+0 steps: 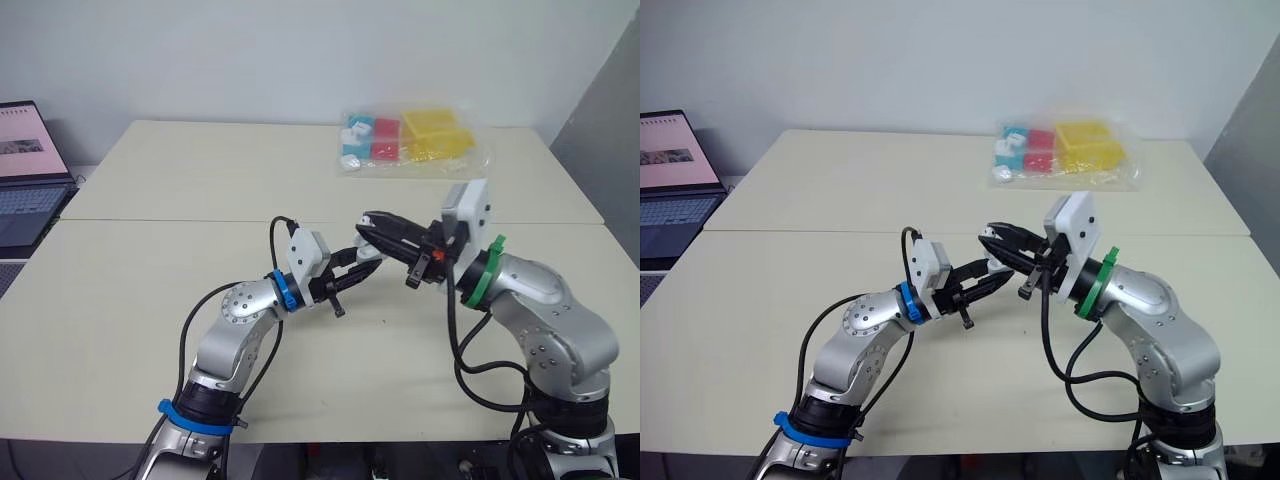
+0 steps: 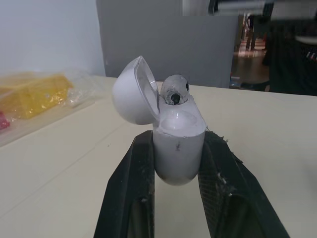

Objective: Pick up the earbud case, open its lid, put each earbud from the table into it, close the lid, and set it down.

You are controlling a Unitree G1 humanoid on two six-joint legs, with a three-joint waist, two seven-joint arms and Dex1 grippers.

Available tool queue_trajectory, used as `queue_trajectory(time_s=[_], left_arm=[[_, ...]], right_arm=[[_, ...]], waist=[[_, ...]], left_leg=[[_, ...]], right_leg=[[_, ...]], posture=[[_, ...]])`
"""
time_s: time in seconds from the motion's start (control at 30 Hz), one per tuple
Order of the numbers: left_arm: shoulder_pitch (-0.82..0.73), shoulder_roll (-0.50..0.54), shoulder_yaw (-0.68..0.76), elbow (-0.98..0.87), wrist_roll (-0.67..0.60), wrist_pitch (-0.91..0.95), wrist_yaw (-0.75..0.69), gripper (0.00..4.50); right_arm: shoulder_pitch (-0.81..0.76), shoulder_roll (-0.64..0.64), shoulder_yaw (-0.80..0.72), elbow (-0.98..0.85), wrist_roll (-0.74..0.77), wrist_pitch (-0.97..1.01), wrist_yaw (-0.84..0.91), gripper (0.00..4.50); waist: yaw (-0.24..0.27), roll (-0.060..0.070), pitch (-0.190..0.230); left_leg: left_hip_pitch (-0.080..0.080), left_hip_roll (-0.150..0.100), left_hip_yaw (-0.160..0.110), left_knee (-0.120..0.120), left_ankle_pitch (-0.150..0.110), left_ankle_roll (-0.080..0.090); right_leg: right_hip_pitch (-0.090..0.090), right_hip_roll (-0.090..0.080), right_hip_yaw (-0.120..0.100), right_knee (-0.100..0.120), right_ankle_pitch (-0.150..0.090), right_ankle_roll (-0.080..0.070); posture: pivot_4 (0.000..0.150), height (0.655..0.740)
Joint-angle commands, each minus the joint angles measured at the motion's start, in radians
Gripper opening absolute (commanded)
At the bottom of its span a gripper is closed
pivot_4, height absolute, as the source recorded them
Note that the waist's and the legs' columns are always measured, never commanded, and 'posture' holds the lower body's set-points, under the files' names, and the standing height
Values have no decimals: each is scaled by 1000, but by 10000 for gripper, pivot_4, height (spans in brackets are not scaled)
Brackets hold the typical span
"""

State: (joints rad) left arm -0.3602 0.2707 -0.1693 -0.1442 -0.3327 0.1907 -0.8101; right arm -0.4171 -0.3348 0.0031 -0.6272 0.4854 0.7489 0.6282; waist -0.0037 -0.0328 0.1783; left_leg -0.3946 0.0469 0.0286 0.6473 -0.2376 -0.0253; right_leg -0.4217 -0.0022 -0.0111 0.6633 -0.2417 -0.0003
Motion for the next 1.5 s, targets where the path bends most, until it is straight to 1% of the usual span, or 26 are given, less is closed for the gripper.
queue_trajectory(time_s=[0.03,0.2,0.5,0.87,1.23,1.33,1.43,1.5], left_arm=[[-11,0,8,-23,-16,1,-2,8114],[-9,6,11,-39,-20,16,1,8114],[-9,15,15,-62,-27,39,5,8114],[-10,18,12,-78,-34,58,10,8114],[-12,23,13,-84,-39,64,14,8114],[-10,23,13,-86,-40,63,15,8114],[-9,23,14,-87,-39,65,16,8114],[-7,22,13,-89,-38,64,15,8114]], right_arm=[[-2,-8,10,-8,-9,-63,-14,4378],[28,-22,59,25,-70,-166,-16,4378],[91,-36,97,52,-98,-252,-8,4378],[148,-15,134,110,-170,-381,-37,4378],[161,3,155,153,-202,-440,-41,4378],[174,-14,161,150,-201,-432,-29,4378],[186,-17,149,135,-162,-401,-25,4378],[184,-21,147,131,-160,-390,-33,11871]], waist=[[-1,0,0],[-1,0,0],[-1,0,0],[-1,0,0],[0,0,0],[0,0,0],[0,0,0],[0,0,0]], left_leg=[[0,0,0,0,0,0],[0,0,0,0,0,0],[0,0,0,0,0,0],[0,0,0,0,0,0],[0,0,0,0,0,0],[0,0,0,0,0,0],[0,0,0,0,0,0],[0,0,0,0,0,0]], right_leg=[[0,0,0,0,0,0],[0,0,0,0,0,0],[0,0,0,0,0,0],[0,0,0,-1,0,0],[0,0,0,0,0,0],[0,0,0,-1,0,0],[0,0,0,-1,0,0],[0,0,0,-1,0,0]], posture=[[1500,7359],[1500,7359],[1500,7359],[1500,7359],[1500,7359],[1500,7359],[1500,7359],[1500,7359]])
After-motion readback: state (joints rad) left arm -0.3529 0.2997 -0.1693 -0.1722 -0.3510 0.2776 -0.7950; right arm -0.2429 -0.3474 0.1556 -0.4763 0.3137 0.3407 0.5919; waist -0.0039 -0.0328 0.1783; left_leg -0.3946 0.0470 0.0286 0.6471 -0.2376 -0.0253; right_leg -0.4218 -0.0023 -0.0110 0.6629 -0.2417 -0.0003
